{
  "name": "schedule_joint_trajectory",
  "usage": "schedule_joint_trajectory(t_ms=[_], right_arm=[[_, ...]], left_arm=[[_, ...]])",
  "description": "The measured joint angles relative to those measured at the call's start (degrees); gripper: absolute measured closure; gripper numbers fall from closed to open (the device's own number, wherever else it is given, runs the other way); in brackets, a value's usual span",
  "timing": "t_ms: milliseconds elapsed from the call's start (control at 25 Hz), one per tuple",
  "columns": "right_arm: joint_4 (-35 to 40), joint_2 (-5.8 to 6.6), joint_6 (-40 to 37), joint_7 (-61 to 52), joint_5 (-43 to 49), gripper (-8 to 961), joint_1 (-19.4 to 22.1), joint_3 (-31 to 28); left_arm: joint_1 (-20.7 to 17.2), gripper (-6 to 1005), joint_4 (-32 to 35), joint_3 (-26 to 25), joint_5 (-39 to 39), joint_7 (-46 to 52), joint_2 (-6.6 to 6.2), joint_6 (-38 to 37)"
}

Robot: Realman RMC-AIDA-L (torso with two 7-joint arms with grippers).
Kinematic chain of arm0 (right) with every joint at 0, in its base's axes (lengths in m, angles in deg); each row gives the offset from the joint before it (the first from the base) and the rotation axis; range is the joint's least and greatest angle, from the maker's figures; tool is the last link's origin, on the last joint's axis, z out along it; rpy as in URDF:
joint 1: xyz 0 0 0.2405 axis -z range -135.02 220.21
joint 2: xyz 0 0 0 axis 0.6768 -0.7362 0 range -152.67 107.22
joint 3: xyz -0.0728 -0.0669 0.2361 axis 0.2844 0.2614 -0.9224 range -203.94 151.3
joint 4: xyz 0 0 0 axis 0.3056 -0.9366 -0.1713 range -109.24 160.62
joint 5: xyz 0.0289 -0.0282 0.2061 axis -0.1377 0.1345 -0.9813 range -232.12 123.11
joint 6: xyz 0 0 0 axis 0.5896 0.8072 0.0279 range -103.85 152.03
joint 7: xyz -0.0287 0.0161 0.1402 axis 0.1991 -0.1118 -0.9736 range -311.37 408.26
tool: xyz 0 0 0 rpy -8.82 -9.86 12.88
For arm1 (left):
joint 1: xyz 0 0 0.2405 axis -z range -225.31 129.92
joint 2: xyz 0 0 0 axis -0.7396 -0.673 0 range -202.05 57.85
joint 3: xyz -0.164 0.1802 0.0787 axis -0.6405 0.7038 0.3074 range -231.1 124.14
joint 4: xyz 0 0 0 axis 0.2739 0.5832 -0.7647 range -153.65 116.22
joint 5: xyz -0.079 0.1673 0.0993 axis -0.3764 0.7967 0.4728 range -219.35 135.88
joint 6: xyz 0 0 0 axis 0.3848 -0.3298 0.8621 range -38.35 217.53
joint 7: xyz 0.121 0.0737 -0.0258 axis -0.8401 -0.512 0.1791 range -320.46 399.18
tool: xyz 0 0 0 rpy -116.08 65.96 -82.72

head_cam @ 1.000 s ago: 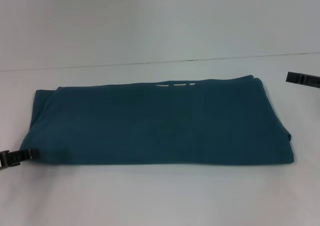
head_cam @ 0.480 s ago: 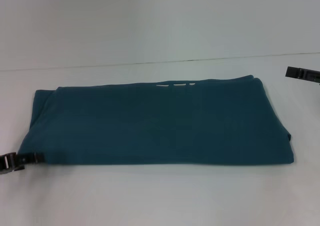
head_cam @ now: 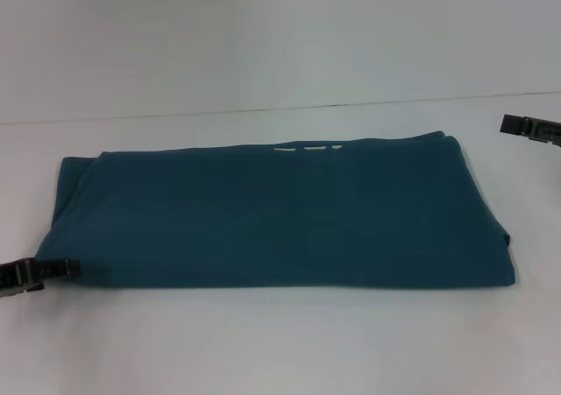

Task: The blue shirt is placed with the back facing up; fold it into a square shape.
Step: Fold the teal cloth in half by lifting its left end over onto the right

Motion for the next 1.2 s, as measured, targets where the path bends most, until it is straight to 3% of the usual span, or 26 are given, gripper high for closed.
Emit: schedule_joint_trajectory(t_ms=[1200], right_arm=[[0.53, -0.04, 0.29, -0.18, 0.0, 22, 0.24, -0.34]], left_arm=[[2.53, 246, -1.91, 1.63, 1.34, 0.67, -0.22, 3.52]])
